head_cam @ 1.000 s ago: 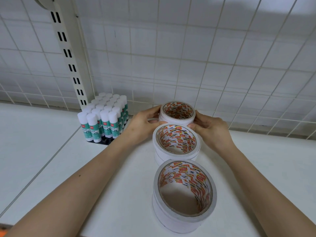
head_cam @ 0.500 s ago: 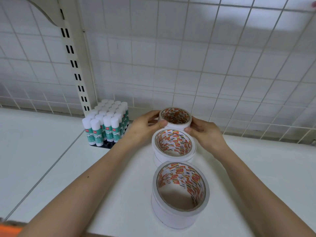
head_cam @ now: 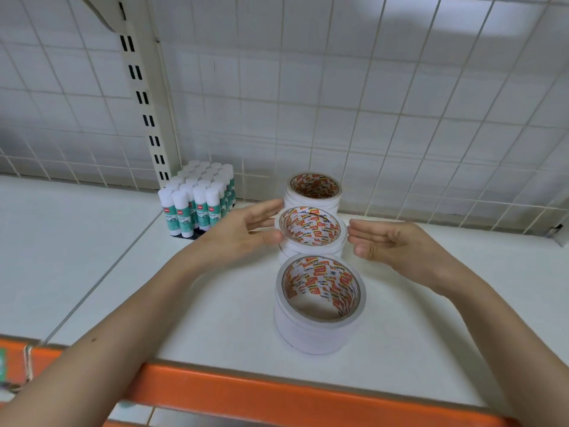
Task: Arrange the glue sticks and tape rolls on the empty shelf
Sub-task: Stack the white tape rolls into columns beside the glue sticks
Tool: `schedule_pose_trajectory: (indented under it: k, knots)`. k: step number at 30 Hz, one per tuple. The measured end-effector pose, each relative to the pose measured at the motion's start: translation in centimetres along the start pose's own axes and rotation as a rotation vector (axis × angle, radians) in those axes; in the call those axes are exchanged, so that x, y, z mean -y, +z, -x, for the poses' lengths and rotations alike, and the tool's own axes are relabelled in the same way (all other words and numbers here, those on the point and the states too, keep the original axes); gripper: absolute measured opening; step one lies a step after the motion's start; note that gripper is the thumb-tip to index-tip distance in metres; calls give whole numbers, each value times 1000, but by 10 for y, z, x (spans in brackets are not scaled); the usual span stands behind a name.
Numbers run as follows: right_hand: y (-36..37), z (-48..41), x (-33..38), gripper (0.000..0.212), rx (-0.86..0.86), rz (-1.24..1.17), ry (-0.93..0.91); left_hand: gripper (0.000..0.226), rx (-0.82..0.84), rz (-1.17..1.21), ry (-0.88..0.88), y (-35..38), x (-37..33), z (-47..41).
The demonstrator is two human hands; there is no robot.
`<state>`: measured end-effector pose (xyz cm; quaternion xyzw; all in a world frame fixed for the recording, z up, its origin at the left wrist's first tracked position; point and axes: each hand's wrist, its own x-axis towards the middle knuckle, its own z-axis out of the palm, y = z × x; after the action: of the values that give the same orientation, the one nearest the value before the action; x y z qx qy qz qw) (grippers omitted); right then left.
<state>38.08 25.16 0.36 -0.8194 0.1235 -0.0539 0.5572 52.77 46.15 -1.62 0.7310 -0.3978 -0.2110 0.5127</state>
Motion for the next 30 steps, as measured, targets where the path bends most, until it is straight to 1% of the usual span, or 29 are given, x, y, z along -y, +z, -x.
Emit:
schedule_pose_trajectory:
  k: [1,3,6,12,16,18,21,25,30]
  knots:
    - [2,2,0,56,-1,-2,-9,75,23,-8,-3,2,0,2]
    - [7,3,0,57,-23,-16,-28,72,9,-12,14,7,-1,3]
    - [11,4,1,56,-72,-14,-45,75,-37,-18,0,10,-4,1]
    - [19,7,9,35,-135,121,-170,77,-58,-70,-19,12,-5,0]
    - [21,7,9,43,-189,153,-179,74,-96,-110,-19,14,-8,2]
    - [21,8,8,38,-178,177,-202,75,-97,-164,-9,15,-12,2]
    - [19,8,5,33,-187,189,-189,68,-93,-242,19,15,-16,1]
    - [21,7,1,37,-186,178,-192,65,-93,-252,27,13,-16,0]
    - [23,7,-2,38,-213,206,-205,70,-104,-257,21,15,-14,1]
